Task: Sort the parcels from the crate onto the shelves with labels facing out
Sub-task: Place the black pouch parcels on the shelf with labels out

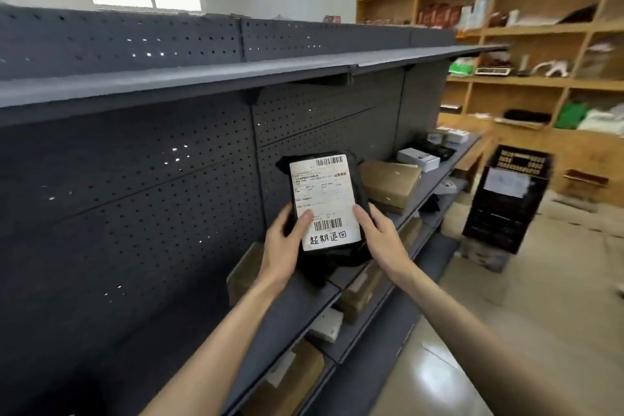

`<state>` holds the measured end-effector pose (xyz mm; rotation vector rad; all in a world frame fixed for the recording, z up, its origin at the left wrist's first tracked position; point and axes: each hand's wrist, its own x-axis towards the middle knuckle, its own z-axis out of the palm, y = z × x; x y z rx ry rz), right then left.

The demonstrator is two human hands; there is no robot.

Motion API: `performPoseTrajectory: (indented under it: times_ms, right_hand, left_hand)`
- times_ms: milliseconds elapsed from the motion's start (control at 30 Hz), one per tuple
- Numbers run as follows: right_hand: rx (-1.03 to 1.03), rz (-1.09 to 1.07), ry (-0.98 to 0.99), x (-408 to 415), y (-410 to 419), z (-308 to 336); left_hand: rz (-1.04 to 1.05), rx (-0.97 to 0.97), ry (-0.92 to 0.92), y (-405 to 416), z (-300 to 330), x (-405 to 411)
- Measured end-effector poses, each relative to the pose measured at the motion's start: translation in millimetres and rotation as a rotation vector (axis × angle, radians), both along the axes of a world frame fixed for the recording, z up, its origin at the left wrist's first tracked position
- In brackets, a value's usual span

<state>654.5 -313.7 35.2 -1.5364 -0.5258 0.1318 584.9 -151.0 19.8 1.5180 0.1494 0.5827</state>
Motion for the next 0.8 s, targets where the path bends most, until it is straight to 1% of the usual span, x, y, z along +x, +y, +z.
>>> performPoseTrajectory:
  times_ms: [100,233,333,400,500,667,800]
  right_hand:
    - [-0.073,-0.206,-0.038,20,-56,3]
    - [-0.143,-0.36,-0.054,46,-130,3]
    - [-0.196,-0.52,-0.082,71,-181,3]
    - [-0.285,-0.608,-0.115,98,-219,-5]
    - [-0.431,-0.677,-0.143,148,-279,-15]
    - [-0.717,-0.754,-0.151,197,-338,10]
    - [-0.817,-0.757,-0.154,254,-373,11]
  left_hand:
    - [-0.127,0.007,0.005,-44,2,34]
    - [-0.285,-0.013,0.013,-105,4,82]
    - [-0.356,0.013,0.012,-148,3,123]
    - [-0.389,-0.004,0.004,-177,4,151]
    - [-0.461,-0.022,-0.005,-218,12,192]
    - [-0.509,-0.008,-0.061,-274,21,258]
    - [-0.547,0.006,-0.044,-307,14,323]
